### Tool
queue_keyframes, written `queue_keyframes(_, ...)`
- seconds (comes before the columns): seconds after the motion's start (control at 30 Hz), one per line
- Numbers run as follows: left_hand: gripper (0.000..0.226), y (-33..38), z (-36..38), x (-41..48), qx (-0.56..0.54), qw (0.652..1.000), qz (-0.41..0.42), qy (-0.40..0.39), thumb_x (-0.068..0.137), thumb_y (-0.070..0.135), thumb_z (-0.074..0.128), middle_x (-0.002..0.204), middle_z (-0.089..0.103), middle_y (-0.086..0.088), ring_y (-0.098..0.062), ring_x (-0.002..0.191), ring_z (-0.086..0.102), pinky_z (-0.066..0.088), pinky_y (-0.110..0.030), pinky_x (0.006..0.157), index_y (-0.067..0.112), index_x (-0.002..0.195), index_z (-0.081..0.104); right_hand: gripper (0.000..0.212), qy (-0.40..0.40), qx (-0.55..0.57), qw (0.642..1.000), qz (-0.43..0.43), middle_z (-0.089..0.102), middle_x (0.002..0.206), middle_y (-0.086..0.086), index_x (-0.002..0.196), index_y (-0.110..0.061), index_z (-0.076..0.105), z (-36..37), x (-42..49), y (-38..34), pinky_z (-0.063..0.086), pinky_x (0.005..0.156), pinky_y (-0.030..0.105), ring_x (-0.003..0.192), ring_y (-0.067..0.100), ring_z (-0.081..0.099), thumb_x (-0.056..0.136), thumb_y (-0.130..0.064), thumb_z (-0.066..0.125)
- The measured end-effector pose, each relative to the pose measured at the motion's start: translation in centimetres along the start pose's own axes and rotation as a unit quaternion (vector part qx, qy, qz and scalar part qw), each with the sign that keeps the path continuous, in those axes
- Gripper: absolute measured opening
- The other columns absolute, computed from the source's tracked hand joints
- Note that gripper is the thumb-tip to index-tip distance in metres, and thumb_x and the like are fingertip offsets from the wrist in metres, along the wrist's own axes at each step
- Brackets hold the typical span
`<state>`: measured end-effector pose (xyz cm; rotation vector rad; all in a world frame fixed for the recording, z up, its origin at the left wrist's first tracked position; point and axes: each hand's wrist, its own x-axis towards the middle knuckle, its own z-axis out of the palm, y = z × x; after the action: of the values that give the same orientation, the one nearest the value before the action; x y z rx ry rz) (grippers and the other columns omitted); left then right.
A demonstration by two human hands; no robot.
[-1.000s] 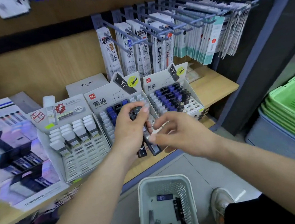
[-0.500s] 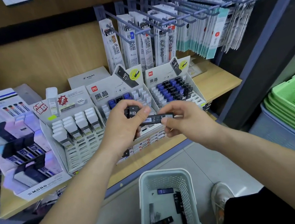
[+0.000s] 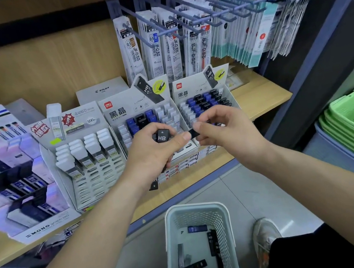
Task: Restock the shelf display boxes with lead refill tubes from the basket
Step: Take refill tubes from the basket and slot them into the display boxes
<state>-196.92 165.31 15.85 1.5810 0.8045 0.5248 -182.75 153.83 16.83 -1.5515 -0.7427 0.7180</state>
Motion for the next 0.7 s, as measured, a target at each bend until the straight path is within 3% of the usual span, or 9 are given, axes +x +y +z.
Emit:
queue_keyframes(0.1, 0.035, 0.0, 0.2, -0.4, 0.007, 1.000, 0.004, -0.008, 0.071, 0.029, 0.089, 0.060, 0.059, 0.010, -0.008, 0.045, 0.049, 0.041, -0.022, 0.044, 0.017, 0.095, 0.066, 0.006, 0.009, 0.004, 1.000, -0.001, 0.065, 0.088, 0.007, 0.092, -0.007, 0.066, -0.1, -0.1, 0.0, 0.062, 0.081, 0.042, 0.075, 0.023, 0.069, 0.090, -0.009, 0.071)
queue_keyframes(0.23, 0.036, -0.2, 0.2, -0.7, 0.015, 1.000, 0.005, -0.018, 0.071, 0.021, 0.090, 0.077, 0.062, 0.007, -0.005, 0.048, 0.051, 0.045, -0.023, 0.046, 0.016, 0.098, 0.067, 0.026, 0.012, 0.030, 0.999, 0.004, 0.072, 0.099, 0.010, 0.110, -0.010, 0.065, -0.2, 0.0, 0.0, 0.058, 0.086, 0.053, 0.082, 0.030, 0.068, 0.086, -0.002, 0.074)
queue_keyframes(0.4, 0.032, -0.7, -0.1, -1.1, 0.044, 0.999, 0.025, -0.018, 0.071, 0.019, 0.090, 0.063, 0.060, 0.014, -0.006, 0.048, 0.049, 0.045, -0.025, 0.049, 0.020, 0.091, 0.064, 0.039, 0.007, 0.067, 0.997, 0.036, 0.072, 0.094, 0.013, 0.114, -0.016, 0.066, -0.1, 0.3, 0.2, 0.050, 0.095, 0.065, 0.101, 0.046, 0.067, 0.081, 0.001, 0.078)
queue_keyframes(0.53, 0.031, -0.9, -0.6, -1.3, 0.038, 0.999, 0.020, -0.018, 0.074, 0.015, 0.087, 0.072, 0.060, 0.002, -0.010, 0.046, 0.048, 0.043, -0.024, 0.044, 0.018, 0.092, 0.062, 0.038, 0.011, 0.104, 0.993, 0.053, 0.073, 0.091, 0.012, 0.113, -0.013, 0.064, 0.5, 0.7, 0.5, 0.051, 0.098, 0.059, 0.096, 0.039, 0.071, 0.081, 0.005, 0.076)
queue_keyframes(0.63, 0.023, -1.2, -1.7, -1.4, 0.038, 0.999, 0.012, -0.006, 0.082, 0.015, 0.082, 0.077, 0.061, 0.001, -0.012, 0.049, 0.050, 0.045, -0.026, 0.047, 0.021, 0.095, 0.064, 0.028, 0.018, 0.121, 0.992, 0.039, 0.072, 0.083, 0.009, 0.109, -0.007, 0.064, 0.8, 1.1, 0.1, 0.060, 0.085, 0.043, 0.085, 0.028, 0.073, 0.086, 0.006, 0.071)
queue_keyframes(0.7, 0.016, -1.5, -2.7, -1.5, 0.034, 0.999, 0.003, 0.006, 0.088, 0.014, 0.076, 0.073, 0.060, 0.002, -0.014, 0.050, 0.050, 0.047, -0.027, 0.049, 0.019, 0.097, 0.063, 0.019, 0.023, 0.063, 0.998, 0.008, 0.073, 0.082, 0.009, 0.105, -0.009, 0.066, 1.1, 1.5, -0.2, 0.061, 0.079, 0.042, 0.080, 0.025, 0.072, 0.089, 0.000, 0.071)
